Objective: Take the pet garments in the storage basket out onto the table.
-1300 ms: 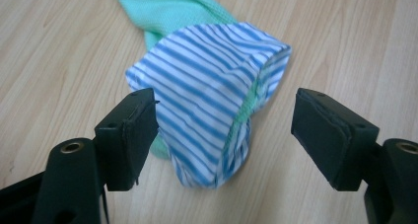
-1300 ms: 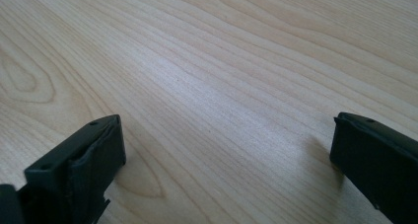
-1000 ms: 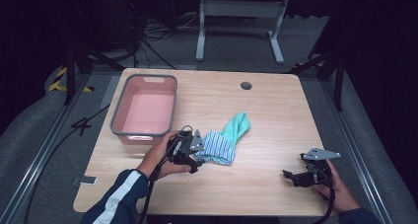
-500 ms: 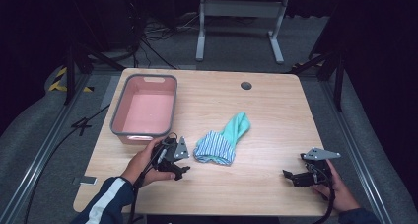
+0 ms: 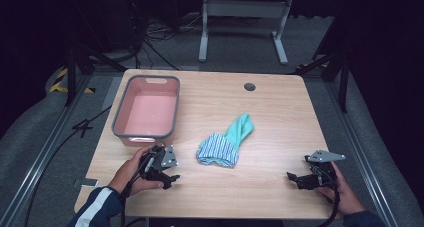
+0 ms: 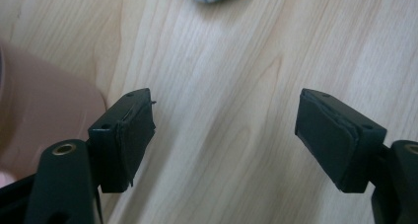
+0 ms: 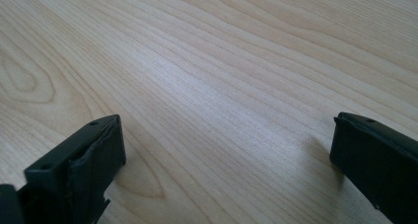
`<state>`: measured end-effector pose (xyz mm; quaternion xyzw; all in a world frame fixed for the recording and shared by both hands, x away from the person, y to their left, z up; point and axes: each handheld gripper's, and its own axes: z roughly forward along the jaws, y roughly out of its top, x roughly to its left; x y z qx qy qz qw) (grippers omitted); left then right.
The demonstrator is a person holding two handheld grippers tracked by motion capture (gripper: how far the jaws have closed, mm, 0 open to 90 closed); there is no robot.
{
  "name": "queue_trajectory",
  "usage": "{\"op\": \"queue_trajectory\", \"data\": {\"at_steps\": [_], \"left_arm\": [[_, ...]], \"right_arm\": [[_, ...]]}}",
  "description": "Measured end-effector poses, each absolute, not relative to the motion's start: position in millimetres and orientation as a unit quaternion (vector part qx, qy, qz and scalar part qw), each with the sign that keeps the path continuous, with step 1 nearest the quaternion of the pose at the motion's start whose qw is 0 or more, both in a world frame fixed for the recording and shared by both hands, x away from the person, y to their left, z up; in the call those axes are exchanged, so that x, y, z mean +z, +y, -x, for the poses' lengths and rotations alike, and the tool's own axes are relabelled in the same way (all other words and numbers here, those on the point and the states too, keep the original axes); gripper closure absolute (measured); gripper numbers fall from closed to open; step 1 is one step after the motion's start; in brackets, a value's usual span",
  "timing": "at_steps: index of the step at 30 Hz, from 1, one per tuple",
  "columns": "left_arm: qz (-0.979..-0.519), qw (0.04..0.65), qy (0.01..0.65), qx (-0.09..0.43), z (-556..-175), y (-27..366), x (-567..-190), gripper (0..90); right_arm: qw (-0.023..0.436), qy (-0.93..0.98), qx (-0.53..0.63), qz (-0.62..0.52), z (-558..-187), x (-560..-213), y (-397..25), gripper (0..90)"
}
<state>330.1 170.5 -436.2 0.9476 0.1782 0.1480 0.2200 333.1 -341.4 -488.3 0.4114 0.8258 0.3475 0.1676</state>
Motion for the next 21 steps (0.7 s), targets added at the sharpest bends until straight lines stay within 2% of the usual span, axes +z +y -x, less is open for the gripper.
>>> {"op": "queue_trajectory", "data": {"at_steps": [21], "left_arm": [[-0.925, 0.254, 0.245, 0.139, -319.6, 232.8, -454.0, 22.8]], "right_arm": [[0.168, 0.826, 0.348, -0.411, -333.1, -488.3, -341.5, 0.7]]}}
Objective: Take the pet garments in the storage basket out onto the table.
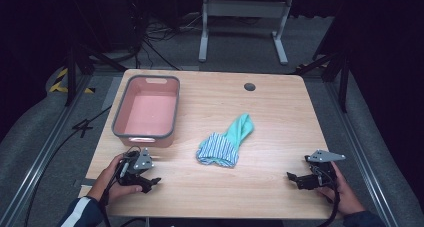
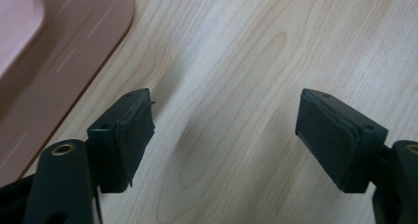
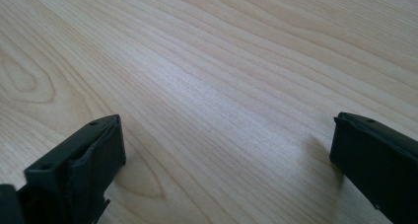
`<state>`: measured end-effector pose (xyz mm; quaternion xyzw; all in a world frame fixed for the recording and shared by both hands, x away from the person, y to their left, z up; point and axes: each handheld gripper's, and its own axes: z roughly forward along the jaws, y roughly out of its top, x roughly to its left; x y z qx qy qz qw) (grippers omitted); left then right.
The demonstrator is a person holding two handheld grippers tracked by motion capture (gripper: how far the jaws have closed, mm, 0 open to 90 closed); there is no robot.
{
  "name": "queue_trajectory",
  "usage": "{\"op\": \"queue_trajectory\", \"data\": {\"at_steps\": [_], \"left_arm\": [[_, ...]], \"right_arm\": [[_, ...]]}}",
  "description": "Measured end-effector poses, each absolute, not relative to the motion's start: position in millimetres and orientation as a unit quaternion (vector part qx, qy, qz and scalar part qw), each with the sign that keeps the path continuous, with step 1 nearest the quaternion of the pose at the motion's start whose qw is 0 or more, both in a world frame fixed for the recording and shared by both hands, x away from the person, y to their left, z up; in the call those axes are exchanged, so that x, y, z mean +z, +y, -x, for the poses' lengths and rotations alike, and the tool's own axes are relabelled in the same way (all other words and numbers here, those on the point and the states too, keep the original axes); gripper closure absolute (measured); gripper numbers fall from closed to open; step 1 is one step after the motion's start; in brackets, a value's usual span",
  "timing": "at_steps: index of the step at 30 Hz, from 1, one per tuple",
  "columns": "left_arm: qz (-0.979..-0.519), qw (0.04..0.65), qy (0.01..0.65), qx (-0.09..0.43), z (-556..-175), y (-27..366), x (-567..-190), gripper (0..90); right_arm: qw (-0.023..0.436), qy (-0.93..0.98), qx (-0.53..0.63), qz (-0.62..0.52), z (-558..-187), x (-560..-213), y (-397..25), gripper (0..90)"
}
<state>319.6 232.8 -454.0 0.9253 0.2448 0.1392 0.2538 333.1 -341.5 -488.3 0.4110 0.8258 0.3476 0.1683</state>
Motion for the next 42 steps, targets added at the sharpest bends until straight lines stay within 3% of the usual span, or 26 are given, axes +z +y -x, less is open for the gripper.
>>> {"op": "queue_trajectory", "data": {"at_steps": [12, 18, 24, 42], "left_arm": [[-0.913, 0.272, 0.277, 0.127, -317.0, 254.2, -464.9, 22.1], [-0.892, 0.311, 0.31, 0.107, -315.6, 277.3, -473.7, 19.2], [-0.871, 0.352, 0.321, 0.121, -308.1, 294.7, -482.5, 15.3], [-0.868, 0.352, 0.328, 0.123, -306.0, 297.4, -482.7, 14.5]], "right_arm": [[0.168, 0.826, 0.348, -0.411, -333.1, -488.3, -341.4, 0.7], [0.168, 0.825, 0.347, -0.412, -333.0, -488.3, -341.4, 0.7], [0.168, 0.826, 0.347, -0.412, -333.0, -488.3, -341.4, 0.7], [0.168, 0.826, 0.347, -0.411, -333.0, -488.3, -341.4, 0.7]]}}
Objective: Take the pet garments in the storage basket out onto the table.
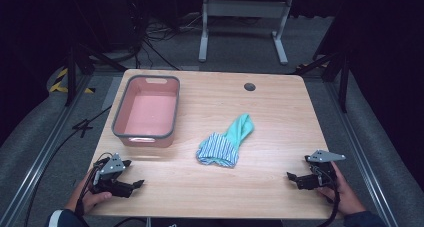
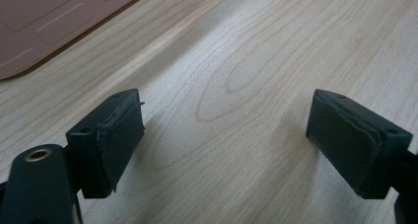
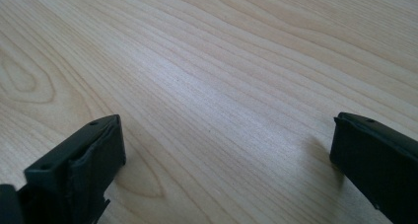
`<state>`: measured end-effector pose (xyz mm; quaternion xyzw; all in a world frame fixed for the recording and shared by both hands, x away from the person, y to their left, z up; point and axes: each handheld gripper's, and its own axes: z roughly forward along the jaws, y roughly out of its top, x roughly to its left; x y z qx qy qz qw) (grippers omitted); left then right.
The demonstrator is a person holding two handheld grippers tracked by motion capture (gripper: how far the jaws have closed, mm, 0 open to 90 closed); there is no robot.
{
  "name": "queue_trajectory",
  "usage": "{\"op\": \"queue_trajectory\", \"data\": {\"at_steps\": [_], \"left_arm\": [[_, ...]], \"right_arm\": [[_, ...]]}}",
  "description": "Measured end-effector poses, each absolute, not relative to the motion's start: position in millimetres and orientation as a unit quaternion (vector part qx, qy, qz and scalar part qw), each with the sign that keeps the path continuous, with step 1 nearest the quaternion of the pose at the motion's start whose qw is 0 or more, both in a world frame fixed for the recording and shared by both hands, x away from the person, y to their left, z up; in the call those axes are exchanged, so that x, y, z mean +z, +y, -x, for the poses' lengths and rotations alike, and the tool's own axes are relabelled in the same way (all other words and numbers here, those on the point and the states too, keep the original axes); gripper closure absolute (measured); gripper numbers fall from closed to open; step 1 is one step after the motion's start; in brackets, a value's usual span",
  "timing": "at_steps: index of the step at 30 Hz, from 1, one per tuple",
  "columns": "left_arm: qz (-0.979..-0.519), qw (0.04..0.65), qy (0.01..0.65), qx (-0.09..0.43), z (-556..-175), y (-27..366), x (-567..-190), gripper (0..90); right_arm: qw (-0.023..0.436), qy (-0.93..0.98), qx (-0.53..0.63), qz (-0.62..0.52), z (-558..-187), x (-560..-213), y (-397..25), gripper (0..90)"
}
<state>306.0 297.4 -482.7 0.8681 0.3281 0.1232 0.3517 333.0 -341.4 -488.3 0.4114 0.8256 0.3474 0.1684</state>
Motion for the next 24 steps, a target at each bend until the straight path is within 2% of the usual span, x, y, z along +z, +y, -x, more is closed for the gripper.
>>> {"op": "queue_trajectory", "data": {"at_steps": [24], "left_arm": [[-0.869, 0.35, 0.328, 0.125, -306.2, 297.6, -482.5, 14.0]], "right_arm": [[0.168, 0.825, 0.347, -0.413, -332.7, -488.3, -341.3, 0.7]]}}
